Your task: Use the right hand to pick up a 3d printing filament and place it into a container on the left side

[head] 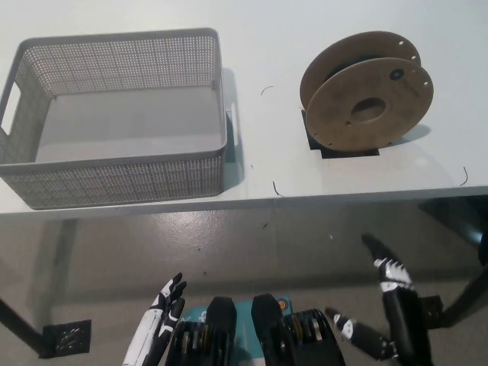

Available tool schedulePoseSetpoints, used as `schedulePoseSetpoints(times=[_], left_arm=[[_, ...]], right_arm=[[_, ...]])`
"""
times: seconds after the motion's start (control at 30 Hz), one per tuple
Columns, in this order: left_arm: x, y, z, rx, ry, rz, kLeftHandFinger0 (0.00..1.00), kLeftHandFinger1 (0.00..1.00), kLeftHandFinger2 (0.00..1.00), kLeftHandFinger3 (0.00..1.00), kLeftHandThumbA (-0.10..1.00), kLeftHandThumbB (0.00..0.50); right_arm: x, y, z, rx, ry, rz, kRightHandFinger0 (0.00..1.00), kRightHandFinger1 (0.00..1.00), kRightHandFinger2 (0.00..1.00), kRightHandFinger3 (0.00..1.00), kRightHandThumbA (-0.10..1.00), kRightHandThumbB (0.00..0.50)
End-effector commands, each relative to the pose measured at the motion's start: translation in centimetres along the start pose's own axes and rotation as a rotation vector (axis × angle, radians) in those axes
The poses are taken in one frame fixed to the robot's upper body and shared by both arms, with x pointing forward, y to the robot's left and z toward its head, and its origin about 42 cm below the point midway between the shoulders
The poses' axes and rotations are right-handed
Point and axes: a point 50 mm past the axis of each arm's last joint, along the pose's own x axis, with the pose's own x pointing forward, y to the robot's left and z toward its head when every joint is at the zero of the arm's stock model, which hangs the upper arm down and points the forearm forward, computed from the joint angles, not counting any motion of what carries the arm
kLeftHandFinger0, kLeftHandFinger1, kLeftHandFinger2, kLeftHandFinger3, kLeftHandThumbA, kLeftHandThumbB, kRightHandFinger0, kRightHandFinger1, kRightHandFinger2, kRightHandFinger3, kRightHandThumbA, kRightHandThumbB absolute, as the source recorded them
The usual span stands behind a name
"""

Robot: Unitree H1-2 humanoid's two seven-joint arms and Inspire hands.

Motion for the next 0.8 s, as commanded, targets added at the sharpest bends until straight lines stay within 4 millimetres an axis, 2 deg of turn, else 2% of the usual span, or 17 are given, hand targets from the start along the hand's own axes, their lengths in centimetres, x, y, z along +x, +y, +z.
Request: schedulePoseSetpoints(times=[0.0, 0.07, 0.13, 0.17, 0.27, 0.33, 0.37, 0.4, 0.43, 0.6, 0.77], left_arm=[[0.2, 0.9, 1.8, 0.057, -0.16, 0.033, 1.0, 1.0, 1.0, 1.0, 1.0, 0.205], [0.0, 0.9, 1.5, 0.054, -0.159, 0.03, 1.0, 1.0, 1.0, 1.0, 1.0, 0.213], [0.0, 0.9, 1.5, 0.058, -0.16, 0.029, 1.0, 1.0, 1.0, 1.0, 1.0, 0.212], [-0.1, 0.8, 1.4, 0.055, -0.159, 0.028, 1.0, 1.0, 1.0, 1.0, 1.0, 0.211], [-0.4, 0.7, 1.2, 0.049, -0.153, 0.027, 1.0, 1.0, 1.0, 1.0, 1.0, 0.224], [-0.5, 0.7, 1.2, 0.05, -0.154, 0.03, 1.0, 1.0, 1.0, 1.0, 1.0, 0.226], [-0.5, 0.7, 1.1, 0.045, -0.152, 0.03, 1.0, 1.0, 1.0, 1.0, 1.0, 0.232], [-0.5, 0.7, 1.1, 0.044, -0.151, 0.03, 1.0, 1.0, 1.0, 1.0, 1.0, 0.234], [-0.6, 0.7, 1.0, 0.046, -0.149, 0.03, 1.0, 1.0, 1.0, 1.0, 1.0, 0.234], [-0.7, 0.7, 1.0, 0.05, -0.15, 0.028, 1.0, 1.0, 1.0, 1.0, 1.0, 0.229], [-0.7, 0.7, 0.9, 0.047, -0.151, 0.024, 1.0, 1.0, 1.0, 1.0, 1.0, 0.229]], right_arm=[[3.8, -5.1, 4.9, -0.245, -0.334, -0.271, 1.0, 1.0, 1.0, 1.0, 1.0, 0.289], [5.2, -6.4, 5.8, -0.293, -0.342, -0.304, 1.0, 1.0, 1.0, 1.0, 1.0, 0.312], [5.7, -6.8, 6.1, -0.307, -0.343, -0.31, 1.0, 1.0, 1.0, 1.0, 0.96, 0.316], [6.6, -7.3, 6.3, -0.33, -0.361, -0.33, 1.0, 1.0, 1.0, 1.0, 0.92, 0.319], [8.4, -7.9, 6.7, -0.351, -0.38, -0.357, 1.0, 1.0, 1.0, 1.0, 0.86, 0.333], [8.8, -8.0, 6.9, -0.357, -0.381, -0.359, 1.0, 1.0, 1.0, 1.0, 0.84, 0.335], [9.8, -8.2, 7.0, -0.372, -0.391, -0.369, 1.0, 1.0, 1.0, 1.0, 0.78, 0.34], [10.2, -8.3, 7.1, -0.391, -0.399, -0.377, 1.0, 1.0, 1.0, 1.0, 0.78, 0.34], [11.0, -8.5, 7.1, -0.398, -0.388, -0.377, 1.0, 1.0, 1.0, 1.0, 0.74, 0.363], [13.6, -8.3, 6.6, -0.453, -0.363, -0.38, 1.0, 1.0, 1.0, 1.0, 0.77, 0.367], [15.7, -7.6, 5.4, -0.46, -0.333, -0.36, 1.0, 1.0, 1.0, 1.0, 0.76, 0.406]])
